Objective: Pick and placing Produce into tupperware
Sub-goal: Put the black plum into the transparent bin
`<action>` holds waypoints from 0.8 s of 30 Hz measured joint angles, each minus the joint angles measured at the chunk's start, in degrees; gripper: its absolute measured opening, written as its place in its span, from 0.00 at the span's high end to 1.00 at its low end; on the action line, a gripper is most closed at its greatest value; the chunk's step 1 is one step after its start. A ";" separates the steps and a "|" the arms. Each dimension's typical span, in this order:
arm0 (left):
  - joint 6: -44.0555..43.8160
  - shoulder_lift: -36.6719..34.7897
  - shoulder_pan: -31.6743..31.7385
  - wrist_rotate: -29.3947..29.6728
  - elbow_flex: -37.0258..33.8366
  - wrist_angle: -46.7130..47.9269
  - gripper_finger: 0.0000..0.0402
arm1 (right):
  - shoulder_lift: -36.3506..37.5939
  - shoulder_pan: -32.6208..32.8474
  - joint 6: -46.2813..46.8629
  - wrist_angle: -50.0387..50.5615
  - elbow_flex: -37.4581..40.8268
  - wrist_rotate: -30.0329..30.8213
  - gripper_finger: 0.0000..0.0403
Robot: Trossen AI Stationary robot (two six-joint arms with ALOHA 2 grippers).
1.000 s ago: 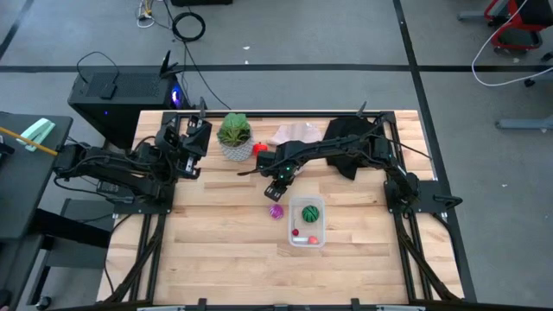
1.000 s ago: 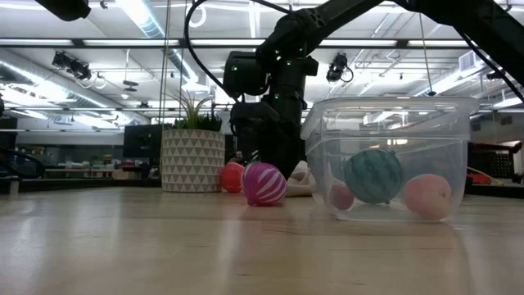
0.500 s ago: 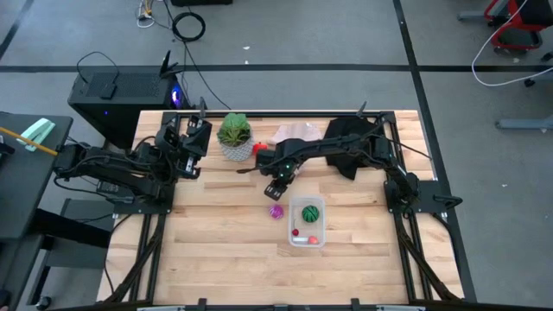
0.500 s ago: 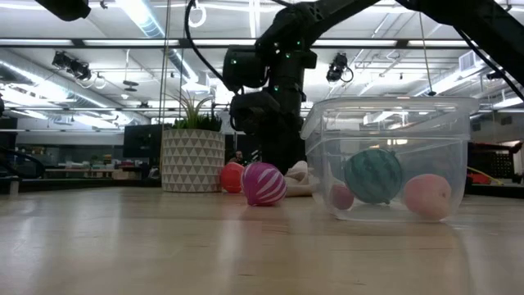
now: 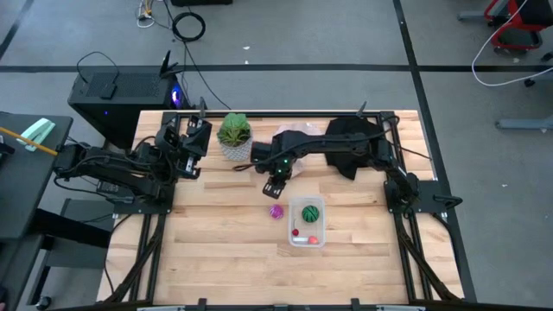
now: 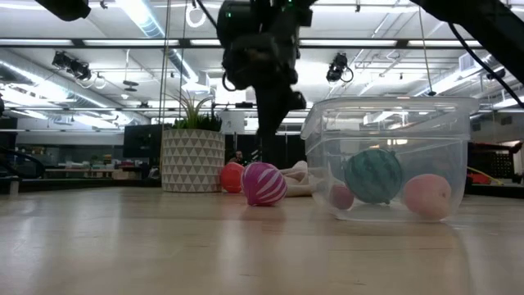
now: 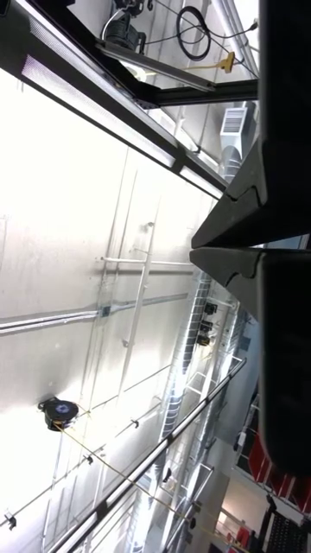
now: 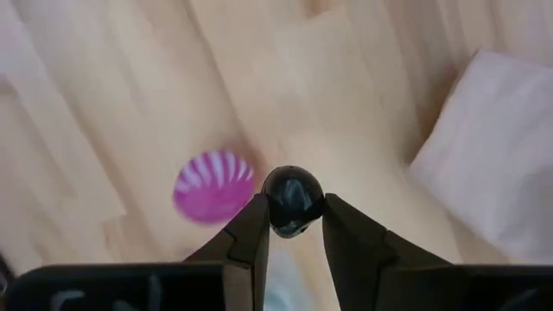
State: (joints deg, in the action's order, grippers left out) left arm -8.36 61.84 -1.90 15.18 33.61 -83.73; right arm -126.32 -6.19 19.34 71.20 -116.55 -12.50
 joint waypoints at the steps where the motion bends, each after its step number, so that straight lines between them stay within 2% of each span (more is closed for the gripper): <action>1: 0.00 0.00 -0.01 0.00 0.00 0.00 0.97 | 0.02 0.39 -0.03 1.39 -0.84 -0.01 0.75; 8: 0.00 0.00 0.00 0.00 0.00 -0.01 0.94 | 0.02 3.99 -0.60 9.40 -3.13 -0.02 0.75; 13: 0.00 0.00 -0.01 0.00 0.00 -0.03 0.95 | 0.02 6.01 -1.46 14.25 -3.13 -0.01 0.75; 24: -0.01 0.00 0.01 0.00 0.00 -0.01 0.96 | 0.04 7.49 0.60 12.43 -3.13 -0.01 0.75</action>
State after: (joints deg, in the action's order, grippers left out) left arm -8.37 61.84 -1.89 15.18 33.61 -83.74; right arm -126.28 1.30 19.94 83.63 -119.68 -12.51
